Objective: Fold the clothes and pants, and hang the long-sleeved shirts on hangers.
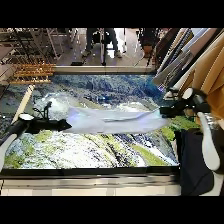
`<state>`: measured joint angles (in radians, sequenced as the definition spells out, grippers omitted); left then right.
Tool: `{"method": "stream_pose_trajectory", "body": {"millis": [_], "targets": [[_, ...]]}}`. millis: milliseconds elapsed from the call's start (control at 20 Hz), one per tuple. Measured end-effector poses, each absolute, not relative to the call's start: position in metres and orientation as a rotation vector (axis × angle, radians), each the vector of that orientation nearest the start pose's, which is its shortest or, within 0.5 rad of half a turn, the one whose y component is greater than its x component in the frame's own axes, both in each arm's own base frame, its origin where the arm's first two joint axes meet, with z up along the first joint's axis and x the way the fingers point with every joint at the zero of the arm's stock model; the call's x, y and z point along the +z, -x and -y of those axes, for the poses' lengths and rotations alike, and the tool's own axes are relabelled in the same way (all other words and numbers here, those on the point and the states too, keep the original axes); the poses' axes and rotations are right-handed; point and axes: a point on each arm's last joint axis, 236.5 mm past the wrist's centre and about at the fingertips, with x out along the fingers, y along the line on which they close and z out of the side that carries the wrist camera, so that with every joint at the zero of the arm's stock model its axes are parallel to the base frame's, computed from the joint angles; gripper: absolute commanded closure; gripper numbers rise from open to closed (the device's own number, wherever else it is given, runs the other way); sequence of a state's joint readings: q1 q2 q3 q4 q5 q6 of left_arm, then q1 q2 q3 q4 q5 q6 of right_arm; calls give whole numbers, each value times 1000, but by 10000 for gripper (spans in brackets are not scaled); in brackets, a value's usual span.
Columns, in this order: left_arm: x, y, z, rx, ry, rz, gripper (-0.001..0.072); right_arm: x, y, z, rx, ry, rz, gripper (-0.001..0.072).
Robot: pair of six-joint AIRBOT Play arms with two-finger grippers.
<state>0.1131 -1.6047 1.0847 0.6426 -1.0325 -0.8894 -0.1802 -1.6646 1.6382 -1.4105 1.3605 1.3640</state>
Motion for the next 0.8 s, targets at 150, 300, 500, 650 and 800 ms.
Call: {"method": "stream_pose_trajectory", "body": {"millis": [150,300,500,650,800], "targets": [[-89,-421,136,-565,438,-1226,703,53,-456,24,116,-64,-1256,692],[-87,-439,135,-507,429,-1191,703,84,-466,-54,245,-105,-1145,692],[-14,-466,97,-477,466,-1066,702,99,-480,-197,439,-140,-993,692],[53,-454,59,-469,494,-998,703,85,-485,-309,569,-190,-879,691],[96,-438,41,-464,487,-948,702,62,-483,-402,693,-244,-815,578]]}}
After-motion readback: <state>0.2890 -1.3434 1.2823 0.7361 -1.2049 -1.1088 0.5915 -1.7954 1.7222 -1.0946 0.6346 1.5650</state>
